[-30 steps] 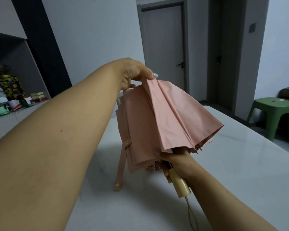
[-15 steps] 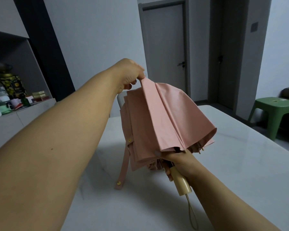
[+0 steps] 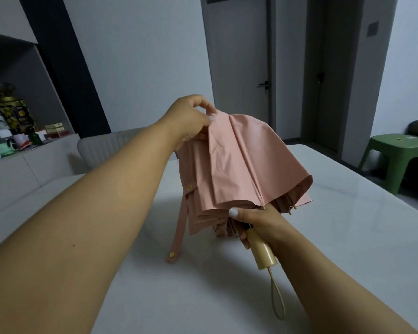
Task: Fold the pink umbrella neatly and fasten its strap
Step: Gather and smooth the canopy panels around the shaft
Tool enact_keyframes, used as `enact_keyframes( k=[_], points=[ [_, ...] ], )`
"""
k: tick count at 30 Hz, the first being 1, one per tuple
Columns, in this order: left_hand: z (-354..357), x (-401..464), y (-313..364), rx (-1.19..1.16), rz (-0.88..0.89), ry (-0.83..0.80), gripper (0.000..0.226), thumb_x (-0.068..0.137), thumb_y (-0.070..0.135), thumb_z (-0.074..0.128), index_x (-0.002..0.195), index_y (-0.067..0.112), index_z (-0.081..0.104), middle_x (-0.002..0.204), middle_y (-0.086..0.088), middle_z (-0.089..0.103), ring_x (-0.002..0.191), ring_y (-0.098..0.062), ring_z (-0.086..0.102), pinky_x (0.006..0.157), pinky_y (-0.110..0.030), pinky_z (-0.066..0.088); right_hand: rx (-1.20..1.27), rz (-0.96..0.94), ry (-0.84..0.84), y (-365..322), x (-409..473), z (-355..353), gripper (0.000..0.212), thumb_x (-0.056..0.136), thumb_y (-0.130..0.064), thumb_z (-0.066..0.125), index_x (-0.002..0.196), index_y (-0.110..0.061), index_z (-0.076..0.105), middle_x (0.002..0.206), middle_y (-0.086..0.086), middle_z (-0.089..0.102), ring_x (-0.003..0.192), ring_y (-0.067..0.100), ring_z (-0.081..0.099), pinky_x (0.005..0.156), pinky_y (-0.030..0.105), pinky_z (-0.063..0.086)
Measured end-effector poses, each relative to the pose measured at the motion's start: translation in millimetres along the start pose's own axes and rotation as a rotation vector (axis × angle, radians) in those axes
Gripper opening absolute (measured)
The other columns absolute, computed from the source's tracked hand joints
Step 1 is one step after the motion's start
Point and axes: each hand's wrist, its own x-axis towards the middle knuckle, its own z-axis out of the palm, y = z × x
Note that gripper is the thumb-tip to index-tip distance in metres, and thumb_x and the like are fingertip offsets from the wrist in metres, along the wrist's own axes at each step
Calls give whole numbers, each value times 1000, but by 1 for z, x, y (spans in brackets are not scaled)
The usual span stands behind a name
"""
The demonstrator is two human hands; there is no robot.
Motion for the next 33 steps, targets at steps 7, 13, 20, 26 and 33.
enact_keyframes(
  k=[7, 13, 20, 26, 33],
  points=[
    [6, -17, -32, 101, 5, 18, 20, 75, 2, 79, 82, 20, 72, 79, 3, 66, 80, -15, 65, 86, -28, 55, 165, -66, -47, 11, 7, -3, 85, 38, -78, 75, 76, -3, 65, 55, 11, 59, 42, 19, 53, 41, 26, 46],
    [13, -23, -49, 84, -8, 138, 23, 73, 6, 81, 90, 20, 73, 88, -1, 67, 91, -21, 66, 92, -37, 55, 319, -35, -49, 15, 8, -3, 94, 46, -86, 62, 88, -2, 60, 61, 13, 59, 44, 22, 51, 46, 29, 47],
    [18, -23, -48, 74, 11, 177, 27, 75, 6, 80, 99, 16, 75, 83, 4, 65, 79, -14, 62, 89, -32, 56, 433, -117, -100, 15, 9, -4, 106, 39, -93, 57, 96, -4, 61, 69, 15, 60, 42, 22, 52, 42, 27, 46],
    [19, -23, -49, 31, -6, 179, 26, 78, 1, 76, 98, 17, 73, 89, 3, 68, 89, -16, 65, 93, -34, 54, 353, -99, -13, 8, 6, -3, 62, 74, -63, 52, 87, -3, 62, 62, 16, 55, 40, 21, 49, 42, 26, 43],
    [39, -34, -30, 475, -119, 250, 52, 92, 43, 55, 136, 17, 49, 141, -11, 37, 131, -31, 35, 104, -41, 40, 134, -10, 124, 4, 3, 3, 34, 90, -31, 56, 77, 0, 62, 56, 15, 58, 40, 21, 51, 45, 28, 44]
  ],
)
